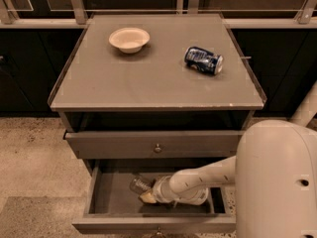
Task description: Pick water bottle from middle drawer and place on counter
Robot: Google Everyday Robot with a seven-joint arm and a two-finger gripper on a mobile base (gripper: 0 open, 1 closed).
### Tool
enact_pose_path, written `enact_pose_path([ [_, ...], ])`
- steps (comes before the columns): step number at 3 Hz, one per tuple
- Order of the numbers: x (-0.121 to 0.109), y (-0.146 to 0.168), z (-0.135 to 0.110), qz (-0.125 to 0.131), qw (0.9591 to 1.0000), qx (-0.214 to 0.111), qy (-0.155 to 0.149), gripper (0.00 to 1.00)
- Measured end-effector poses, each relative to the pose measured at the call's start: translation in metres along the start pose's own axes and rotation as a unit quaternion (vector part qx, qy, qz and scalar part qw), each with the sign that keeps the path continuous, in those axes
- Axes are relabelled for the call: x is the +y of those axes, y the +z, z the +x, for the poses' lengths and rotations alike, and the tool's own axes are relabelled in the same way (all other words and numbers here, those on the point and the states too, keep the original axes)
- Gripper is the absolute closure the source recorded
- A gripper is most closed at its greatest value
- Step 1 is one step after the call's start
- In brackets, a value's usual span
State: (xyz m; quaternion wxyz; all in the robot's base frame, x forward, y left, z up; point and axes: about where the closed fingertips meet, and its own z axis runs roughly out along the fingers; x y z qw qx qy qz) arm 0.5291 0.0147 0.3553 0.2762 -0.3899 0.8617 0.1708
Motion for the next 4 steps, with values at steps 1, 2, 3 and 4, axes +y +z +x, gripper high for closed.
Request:
enact_pose_path([
  [1,0.0,0.0,0.0,0.0,1.0,0.0,0.0,0.78],
  [2,0.0,0.0,0.0,0.0,1.0,0.0,0.0,0.99],
  [3,0.002,-0.008,-0.004,-0.024,0.9996,-0.011,-0.001,1.0],
  [4,-0.003,-0.041,-0.002,-0.035,0.9992,-0.014,0.008,1.0],
])
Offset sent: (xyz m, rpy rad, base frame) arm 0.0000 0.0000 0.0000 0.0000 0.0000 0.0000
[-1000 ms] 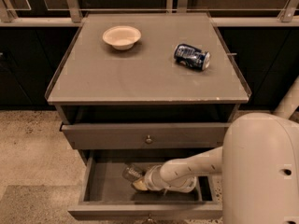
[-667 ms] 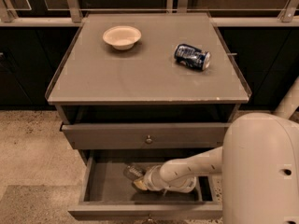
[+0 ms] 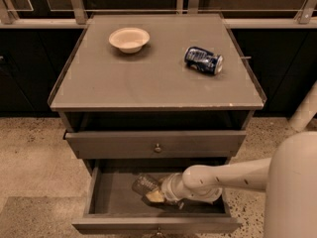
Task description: Pick water bottle from middle drawer and place on counter
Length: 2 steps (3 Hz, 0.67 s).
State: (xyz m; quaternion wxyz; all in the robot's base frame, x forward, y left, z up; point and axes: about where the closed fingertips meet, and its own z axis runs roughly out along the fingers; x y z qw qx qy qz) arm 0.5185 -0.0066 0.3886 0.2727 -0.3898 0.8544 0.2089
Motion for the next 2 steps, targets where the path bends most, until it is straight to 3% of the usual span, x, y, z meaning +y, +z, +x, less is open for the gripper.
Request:
enact_pose_path([
  [1,-0.006,-0.052,-0.003,0.019,0.9998,0.001,-0.002,1.0],
  [2,-0.011,-0.106,-0.011,0.059,0.9981,0.008,-0.015,1.0],
])
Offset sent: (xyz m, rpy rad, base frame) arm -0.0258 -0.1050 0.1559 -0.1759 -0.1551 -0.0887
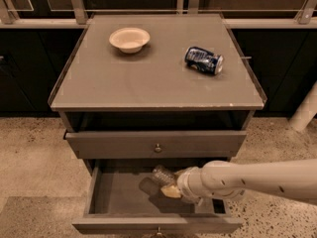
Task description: Pick water bottle from middle drawer and place on counter
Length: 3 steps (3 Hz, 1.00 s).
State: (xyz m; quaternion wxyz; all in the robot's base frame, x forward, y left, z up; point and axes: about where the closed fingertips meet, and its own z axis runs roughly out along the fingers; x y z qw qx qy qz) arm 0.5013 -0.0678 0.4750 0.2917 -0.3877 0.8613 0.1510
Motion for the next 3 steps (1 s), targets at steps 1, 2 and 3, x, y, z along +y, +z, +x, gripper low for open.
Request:
enact_pose_path([
  [1,-0.012,-0.052,-0.016,0.027,0.9996,0.004,-0.011,1.0],
  [2,-0.018,-0.094,-0.035,0.031,0.9993,0.001,-0.021,1.0],
  [3,-0.011,-0.116,-0.057,-0.01,0.9994,-0.028,-0.021,1.0],
])
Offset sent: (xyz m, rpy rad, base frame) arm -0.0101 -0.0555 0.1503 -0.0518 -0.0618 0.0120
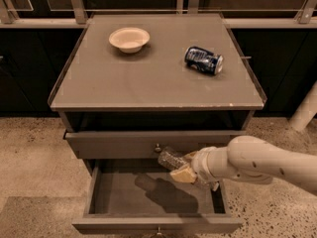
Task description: Pick water bottle from middle drawer and place on counter
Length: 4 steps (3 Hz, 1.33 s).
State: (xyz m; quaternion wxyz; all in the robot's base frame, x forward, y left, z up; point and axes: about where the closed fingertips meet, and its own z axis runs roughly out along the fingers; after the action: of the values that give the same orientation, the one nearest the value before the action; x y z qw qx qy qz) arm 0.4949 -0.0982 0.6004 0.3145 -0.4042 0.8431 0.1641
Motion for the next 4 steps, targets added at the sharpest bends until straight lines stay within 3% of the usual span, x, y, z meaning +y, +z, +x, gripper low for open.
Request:
enact_pose_path([
  [1,-0.008,-0.027,0.012,0.004,0.9999,-0.009,-0.013,1.0],
  [2,-0.003,-0.035,-0.008,-0.008,0.9993,-0.014,-0.033,1.0],
  [3,0.02,-0.073,-0.026,0.005,0.9984,-0.021,-0.052,1.0],
  [4,0.041,-0.133,-0.059,0.053,0.9945,-0.022,-0.088,1.0],
])
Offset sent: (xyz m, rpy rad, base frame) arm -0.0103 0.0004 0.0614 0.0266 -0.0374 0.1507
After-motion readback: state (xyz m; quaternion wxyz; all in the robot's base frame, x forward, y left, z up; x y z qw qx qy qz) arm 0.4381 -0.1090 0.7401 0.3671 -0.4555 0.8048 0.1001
